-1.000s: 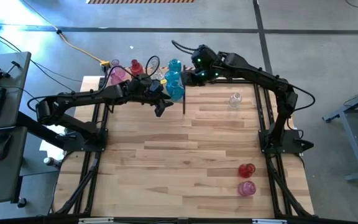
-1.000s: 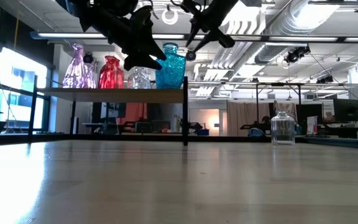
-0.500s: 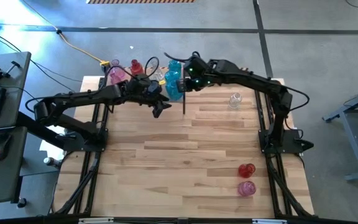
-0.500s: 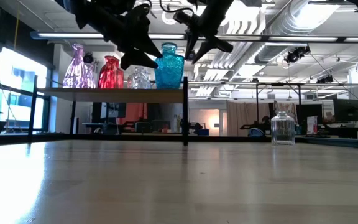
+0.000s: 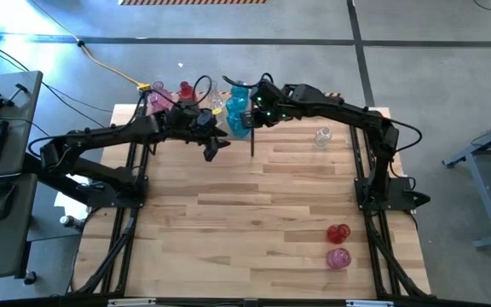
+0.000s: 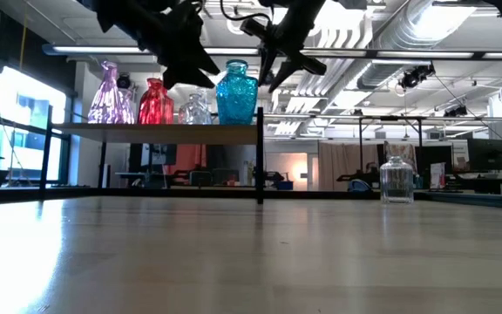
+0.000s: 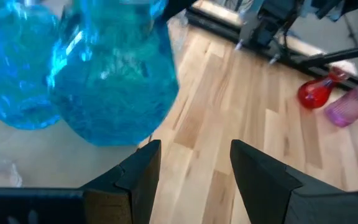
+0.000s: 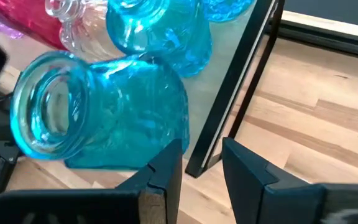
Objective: Sort vases onto shelf
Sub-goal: Put the blue vase on the shelf aligned with the other blue vases
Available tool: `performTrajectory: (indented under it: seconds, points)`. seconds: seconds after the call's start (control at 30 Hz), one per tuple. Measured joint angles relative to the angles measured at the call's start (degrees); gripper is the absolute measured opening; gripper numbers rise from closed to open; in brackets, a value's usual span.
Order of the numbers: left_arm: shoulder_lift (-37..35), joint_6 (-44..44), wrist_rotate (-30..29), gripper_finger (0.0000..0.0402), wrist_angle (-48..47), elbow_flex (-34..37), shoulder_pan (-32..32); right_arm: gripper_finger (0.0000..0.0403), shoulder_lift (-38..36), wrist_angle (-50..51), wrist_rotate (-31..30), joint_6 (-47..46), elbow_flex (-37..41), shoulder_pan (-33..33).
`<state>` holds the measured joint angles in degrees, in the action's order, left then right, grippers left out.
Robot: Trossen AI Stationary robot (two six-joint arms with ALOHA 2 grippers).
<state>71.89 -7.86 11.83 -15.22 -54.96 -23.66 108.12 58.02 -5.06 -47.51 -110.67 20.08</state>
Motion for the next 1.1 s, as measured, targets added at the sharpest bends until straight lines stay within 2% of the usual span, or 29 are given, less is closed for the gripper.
performTrajectory:
  seconds: [0.23,1.1]
  points:
    - [2.5,0.09,-4.09,0.0186,-0.15,0.02,-1.0,0.0094,0.33,-0.43,0.01,-0.66,0.0,-1.04]
    - [2.96,0.59,-3.67,0.0186,1.46,0.02,-1.88,0.0094,0.96,-1.77,0.13,-3.69,-0.02,-3.28]
